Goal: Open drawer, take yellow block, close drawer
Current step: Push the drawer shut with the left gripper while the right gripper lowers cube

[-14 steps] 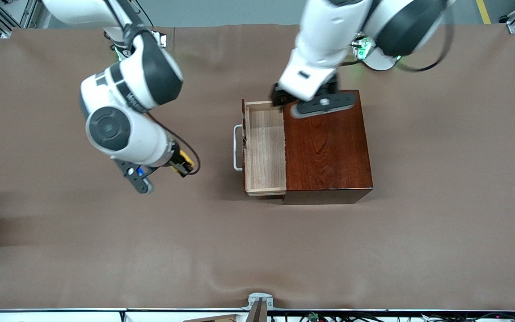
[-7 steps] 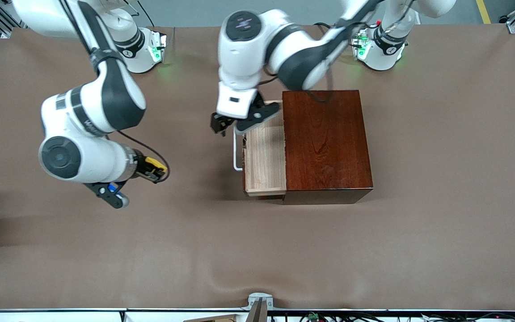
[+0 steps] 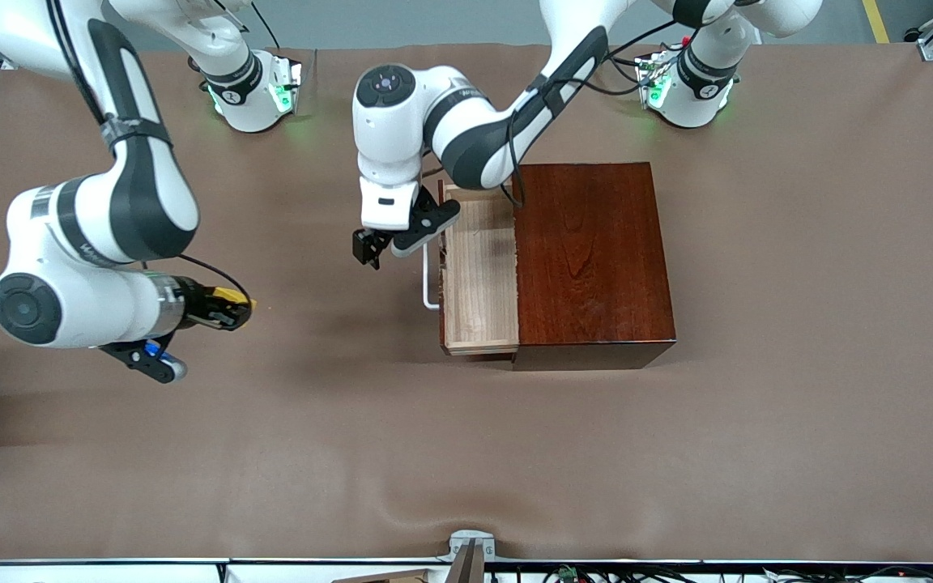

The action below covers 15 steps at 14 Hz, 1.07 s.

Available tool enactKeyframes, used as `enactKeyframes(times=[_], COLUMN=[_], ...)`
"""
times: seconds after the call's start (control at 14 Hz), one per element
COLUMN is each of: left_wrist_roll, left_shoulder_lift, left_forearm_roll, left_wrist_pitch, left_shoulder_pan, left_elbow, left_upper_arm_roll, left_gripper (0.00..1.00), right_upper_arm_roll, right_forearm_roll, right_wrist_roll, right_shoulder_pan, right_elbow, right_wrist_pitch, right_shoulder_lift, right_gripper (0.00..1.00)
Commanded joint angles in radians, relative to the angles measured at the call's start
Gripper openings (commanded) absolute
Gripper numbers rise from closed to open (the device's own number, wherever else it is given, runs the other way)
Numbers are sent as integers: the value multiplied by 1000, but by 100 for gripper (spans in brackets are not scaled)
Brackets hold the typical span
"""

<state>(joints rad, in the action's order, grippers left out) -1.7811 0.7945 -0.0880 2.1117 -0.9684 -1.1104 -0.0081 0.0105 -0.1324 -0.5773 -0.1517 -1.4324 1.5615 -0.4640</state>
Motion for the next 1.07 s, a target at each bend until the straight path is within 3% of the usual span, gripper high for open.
enactKeyframes(times=[0.0, 0.78, 1.0], left_wrist_roll=[-85, -293, -294], left_shoulder_lift=[55, 118, 118], left_forearm_roll=[-16, -15, -10], left_wrist_pitch=[42, 79, 54], left_shoulder_pan=[-18, -32, -21], left_elbow=[47, 38, 37], left_upper_arm_roll=[20, 43, 43], left_gripper=[100, 100, 100], right_upper_arm_roll=[-14, -14, -14], right_forearm_roll=[22, 54, 54], right_wrist_roll=[106, 526, 534], right_shoulder_pan=[49, 227, 227], right_elbow=[-104, -459, -537], right_wrist_pitch=[50, 458, 564], right_shoulder_lift=[53, 70, 70], right_gripper=[0, 0, 0])
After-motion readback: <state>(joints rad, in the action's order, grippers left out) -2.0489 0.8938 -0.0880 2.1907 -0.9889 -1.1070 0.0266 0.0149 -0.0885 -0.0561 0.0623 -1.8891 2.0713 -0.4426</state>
